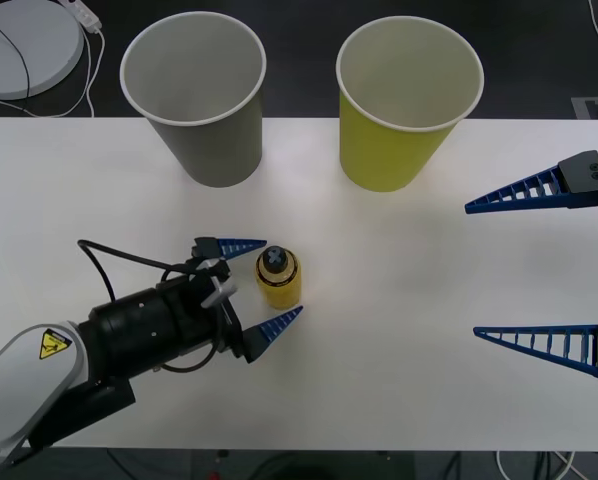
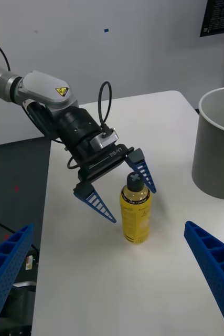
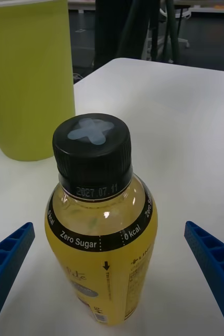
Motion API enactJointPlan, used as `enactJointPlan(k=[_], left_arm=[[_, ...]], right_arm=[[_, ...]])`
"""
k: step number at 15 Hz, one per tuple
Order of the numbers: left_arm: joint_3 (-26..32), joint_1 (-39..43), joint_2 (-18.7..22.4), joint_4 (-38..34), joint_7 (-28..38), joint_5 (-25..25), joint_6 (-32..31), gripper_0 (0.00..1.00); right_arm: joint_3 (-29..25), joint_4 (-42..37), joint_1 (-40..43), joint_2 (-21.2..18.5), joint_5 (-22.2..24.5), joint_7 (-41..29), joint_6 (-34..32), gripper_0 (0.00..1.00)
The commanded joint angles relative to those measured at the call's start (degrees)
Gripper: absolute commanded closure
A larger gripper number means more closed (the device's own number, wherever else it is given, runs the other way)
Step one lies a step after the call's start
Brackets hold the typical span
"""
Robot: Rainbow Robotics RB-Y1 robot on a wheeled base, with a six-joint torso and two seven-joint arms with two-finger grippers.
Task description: Put the can into the green bin and the plastic bottle into the gray bin
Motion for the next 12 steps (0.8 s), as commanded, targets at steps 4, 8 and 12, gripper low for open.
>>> enactJointPlan(k=[4,8,12], left_arm=[[-0.08,-1.42,-1.79,1.54,0.86,-2.78,-0.09,0.0],[-0.61,-1.94,-3.28,2.16,1.48,-2.87,-0.09,0.0],[-0.96,-2.91,-3.98,3.21,2.27,-2.78,0.18,0.0]], right_arm=[[0.0,0.0,0.0,0.0,0.0,0.0,0.0,0.0],[0.0,0.0,0.0,0.0,0.0,0.0,0.0,0.0],[0.0,0.0,0.0,0.0,0.0,0.0,0.0,0.0]])
